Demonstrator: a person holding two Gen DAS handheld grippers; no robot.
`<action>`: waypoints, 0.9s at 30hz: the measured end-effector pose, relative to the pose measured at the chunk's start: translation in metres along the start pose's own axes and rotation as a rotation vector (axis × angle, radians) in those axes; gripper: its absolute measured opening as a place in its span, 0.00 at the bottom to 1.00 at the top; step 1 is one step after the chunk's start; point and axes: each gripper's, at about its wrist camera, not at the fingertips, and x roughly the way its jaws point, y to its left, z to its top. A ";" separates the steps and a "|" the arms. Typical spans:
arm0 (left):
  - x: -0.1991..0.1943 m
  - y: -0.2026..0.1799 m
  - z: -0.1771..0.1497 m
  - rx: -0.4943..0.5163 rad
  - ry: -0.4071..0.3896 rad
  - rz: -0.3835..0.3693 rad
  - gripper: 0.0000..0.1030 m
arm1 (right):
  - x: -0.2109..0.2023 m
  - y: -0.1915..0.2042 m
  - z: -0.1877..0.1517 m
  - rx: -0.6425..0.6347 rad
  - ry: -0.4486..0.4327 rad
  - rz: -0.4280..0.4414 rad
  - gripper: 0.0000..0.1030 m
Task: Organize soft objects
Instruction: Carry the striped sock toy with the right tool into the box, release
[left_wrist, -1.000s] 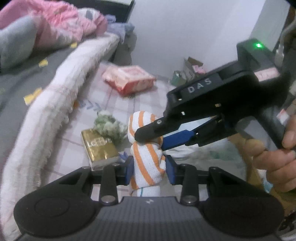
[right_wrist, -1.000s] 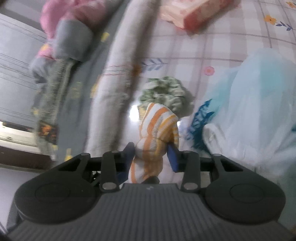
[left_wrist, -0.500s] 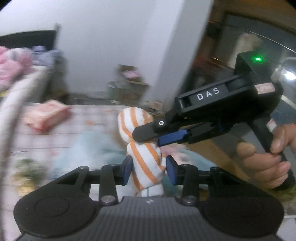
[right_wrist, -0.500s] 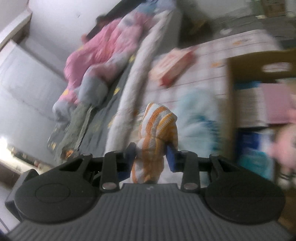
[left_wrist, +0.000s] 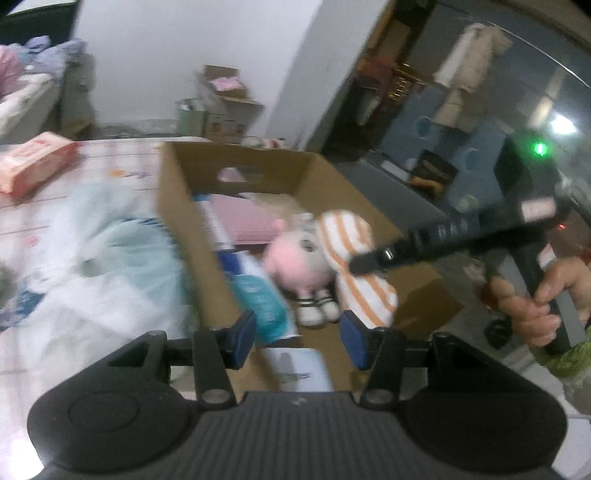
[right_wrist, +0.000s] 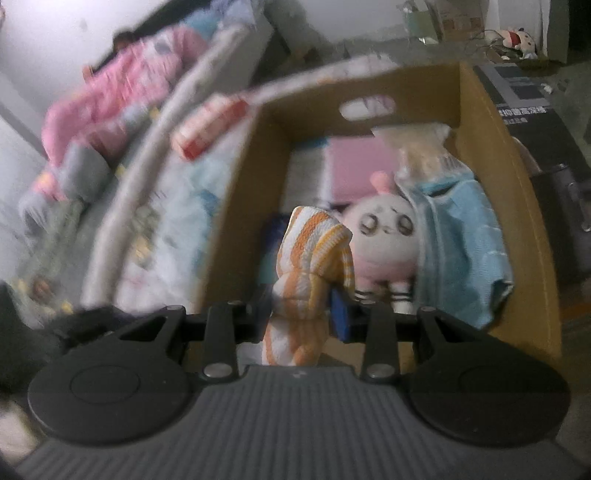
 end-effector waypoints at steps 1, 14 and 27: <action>-0.003 0.006 -0.002 -0.012 -0.007 0.019 0.50 | 0.010 -0.001 -0.001 -0.015 0.026 -0.007 0.32; -0.034 0.046 -0.015 -0.121 -0.035 0.113 0.50 | 0.083 0.000 -0.013 -0.106 0.246 -0.046 0.36; -0.043 0.057 -0.023 -0.142 -0.045 0.128 0.51 | 0.060 -0.013 0.005 -0.023 0.095 -0.128 0.36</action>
